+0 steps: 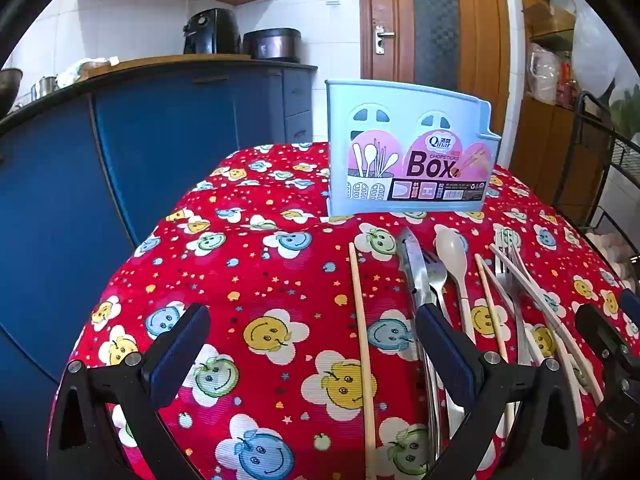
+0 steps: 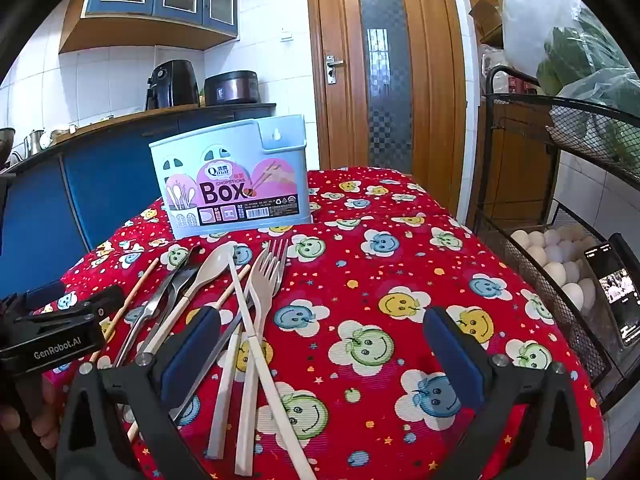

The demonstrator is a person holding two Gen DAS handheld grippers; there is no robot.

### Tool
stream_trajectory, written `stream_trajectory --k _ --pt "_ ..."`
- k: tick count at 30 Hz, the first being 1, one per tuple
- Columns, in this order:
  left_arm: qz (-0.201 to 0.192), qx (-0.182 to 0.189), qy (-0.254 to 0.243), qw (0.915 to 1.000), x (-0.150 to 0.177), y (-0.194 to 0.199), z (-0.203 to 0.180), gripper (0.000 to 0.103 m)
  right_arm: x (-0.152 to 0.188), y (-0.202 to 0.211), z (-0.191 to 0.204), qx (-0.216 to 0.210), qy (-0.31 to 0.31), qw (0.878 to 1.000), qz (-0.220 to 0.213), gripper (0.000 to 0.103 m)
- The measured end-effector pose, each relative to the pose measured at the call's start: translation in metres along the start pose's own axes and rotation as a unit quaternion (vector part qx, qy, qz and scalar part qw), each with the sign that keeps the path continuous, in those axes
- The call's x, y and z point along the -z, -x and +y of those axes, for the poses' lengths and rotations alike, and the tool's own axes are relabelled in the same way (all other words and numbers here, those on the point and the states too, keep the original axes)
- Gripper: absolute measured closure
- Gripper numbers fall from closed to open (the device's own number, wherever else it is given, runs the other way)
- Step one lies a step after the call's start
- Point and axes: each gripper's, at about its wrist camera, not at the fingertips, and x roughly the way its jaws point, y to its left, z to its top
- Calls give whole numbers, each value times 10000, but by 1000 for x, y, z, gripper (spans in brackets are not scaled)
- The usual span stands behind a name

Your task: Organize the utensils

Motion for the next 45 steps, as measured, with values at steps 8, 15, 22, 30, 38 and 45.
stream_trajectory --k 8,15,22,30,38,45 --pt "-23 -13 -43 10000 1 -1 0 1 0 0 -1 -8 -19 10000 -3 0" --pt "-17 -17 -38 10000 1 -1 -2 1 0 0 1 -9 -17 10000 -6 0" --pt "-16 -13 -40 10000 0 -1 -2 1 0 0 2 -9 -22 10000 -10 0" --pt "-17 -18 -40 10000 0 0 -2 1 0 0 1 -12 -22 10000 -10 0" --pt "-18 -18 -38 10000 0 0 -2 1 0 0 0 -10 -19 10000 -15 0" --pt "-14 -15 -38 10000 0 0 -2 1 1 -1 0 -12 -24 10000 -14 0"
